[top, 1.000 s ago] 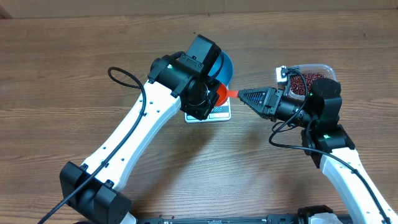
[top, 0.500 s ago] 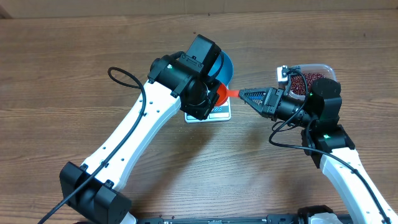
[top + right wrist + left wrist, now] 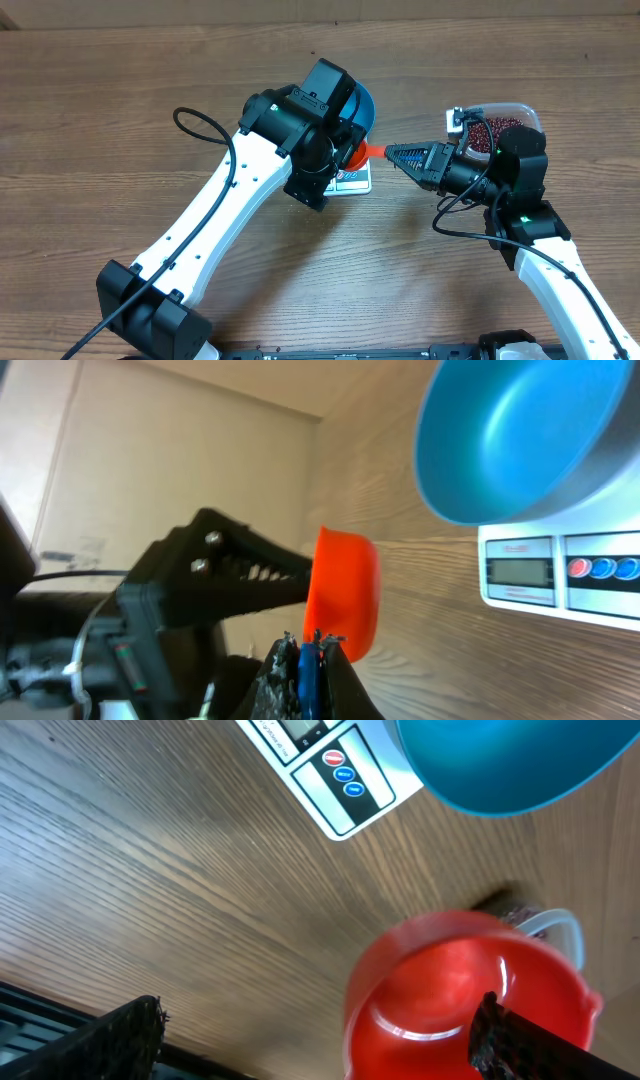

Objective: Scoop item into bowl and weigh 150g on scale
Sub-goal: 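Release the scoop from the left gripper and pull right gripper back, then move the left gripper to the scale's front buttons, then press the scale's red power button with the left gripper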

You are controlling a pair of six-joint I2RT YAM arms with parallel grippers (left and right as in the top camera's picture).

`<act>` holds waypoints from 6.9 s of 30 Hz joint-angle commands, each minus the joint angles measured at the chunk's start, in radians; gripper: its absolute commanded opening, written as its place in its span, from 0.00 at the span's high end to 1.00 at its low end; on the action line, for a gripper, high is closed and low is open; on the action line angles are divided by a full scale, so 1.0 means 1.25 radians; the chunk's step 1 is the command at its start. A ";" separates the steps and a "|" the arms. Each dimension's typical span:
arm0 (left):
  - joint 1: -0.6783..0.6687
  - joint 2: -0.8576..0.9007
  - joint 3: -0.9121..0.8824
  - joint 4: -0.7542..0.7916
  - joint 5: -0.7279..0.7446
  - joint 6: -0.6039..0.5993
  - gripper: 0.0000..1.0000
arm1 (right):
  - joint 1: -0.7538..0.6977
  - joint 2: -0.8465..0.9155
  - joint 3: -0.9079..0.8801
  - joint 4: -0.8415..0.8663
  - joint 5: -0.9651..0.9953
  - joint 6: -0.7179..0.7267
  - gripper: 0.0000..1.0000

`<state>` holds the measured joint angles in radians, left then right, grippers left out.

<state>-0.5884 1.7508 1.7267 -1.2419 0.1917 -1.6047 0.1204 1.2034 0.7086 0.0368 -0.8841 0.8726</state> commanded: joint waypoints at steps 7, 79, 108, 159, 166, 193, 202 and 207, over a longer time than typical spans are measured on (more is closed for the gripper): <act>0.067 -0.005 0.008 -0.008 -0.004 0.424 0.00 | 0.002 -0.005 0.021 -0.123 0.098 -0.176 0.96; 0.013 -0.153 -0.388 0.427 -0.195 1.261 0.96 | 0.002 -0.092 0.248 -0.767 0.623 -0.270 0.96; -0.060 0.019 -0.510 0.722 -0.204 1.236 0.96 | 0.002 -0.091 0.248 -0.749 0.623 -0.259 0.96; -0.060 0.102 -0.527 0.828 -0.278 1.225 0.96 | 0.002 -0.091 0.248 -0.743 0.617 -0.258 0.96; -0.060 0.112 -0.527 0.837 -0.278 1.228 0.96 | 0.002 -0.091 0.248 -0.743 0.617 -0.258 0.96; -0.061 0.131 -0.527 0.850 -0.273 1.246 0.96 | 0.002 -0.091 0.248 -0.744 0.616 -0.258 0.96; -0.061 0.141 -0.527 0.856 -0.277 1.252 0.96 | 0.002 -0.091 0.248 -0.746 0.613 -0.258 0.96; -0.061 0.150 -0.527 0.856 -0.282 1.252 0.96 | 0.002 -0.091 0.248 -0.747 0.613 -0.258 0.96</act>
<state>-0.6609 1.9007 1.0794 -0.1658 -0.1471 -0.0586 0.1204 1.1042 0.9890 -0.9009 -0.1165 0.5465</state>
